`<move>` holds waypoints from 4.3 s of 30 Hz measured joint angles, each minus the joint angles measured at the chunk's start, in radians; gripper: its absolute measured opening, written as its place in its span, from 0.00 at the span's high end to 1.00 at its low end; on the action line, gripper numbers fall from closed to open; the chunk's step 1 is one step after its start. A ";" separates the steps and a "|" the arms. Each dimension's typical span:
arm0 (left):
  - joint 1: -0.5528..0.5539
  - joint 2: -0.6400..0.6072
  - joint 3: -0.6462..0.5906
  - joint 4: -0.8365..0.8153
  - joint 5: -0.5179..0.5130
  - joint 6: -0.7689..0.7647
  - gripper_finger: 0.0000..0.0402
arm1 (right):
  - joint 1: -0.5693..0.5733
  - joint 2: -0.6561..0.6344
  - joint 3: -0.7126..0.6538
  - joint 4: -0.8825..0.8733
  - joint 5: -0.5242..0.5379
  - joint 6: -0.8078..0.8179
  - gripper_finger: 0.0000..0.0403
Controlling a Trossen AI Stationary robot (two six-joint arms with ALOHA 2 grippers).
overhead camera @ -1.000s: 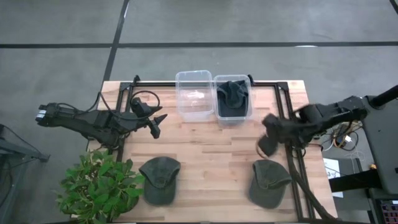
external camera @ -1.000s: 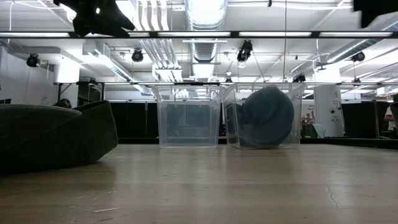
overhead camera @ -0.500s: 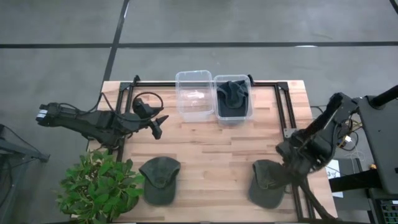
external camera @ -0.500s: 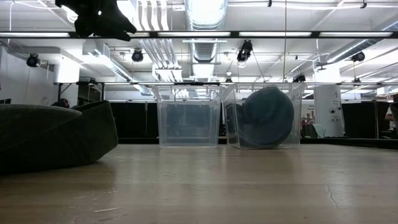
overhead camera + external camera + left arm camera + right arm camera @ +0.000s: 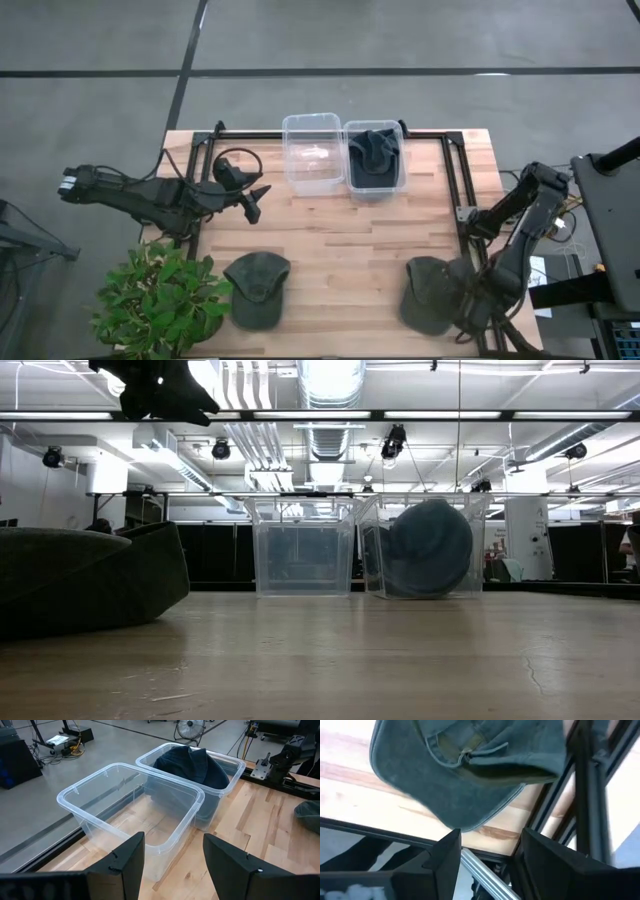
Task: Pick & Place hat
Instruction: Put the right dark gray cap into the left transparent bin
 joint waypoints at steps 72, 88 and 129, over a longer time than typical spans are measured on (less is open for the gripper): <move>0.000 0.000 0.000 0.034 0.048 -0.009 0.52 | -0.034 0.237 -0.019 0.086 0.067 -0.016 0.50; 0.000 0.000 0.000 0.034 0.048 -0.001 0.52 | 0.005 0.289 -0.024 0.150 -0.026 0.017 0.50; 0.000 0.000 0.000 0.034 0.049 0.001 0.52 | -0.032 0.359 -0.119 0.206 0.124 -0.026 0.50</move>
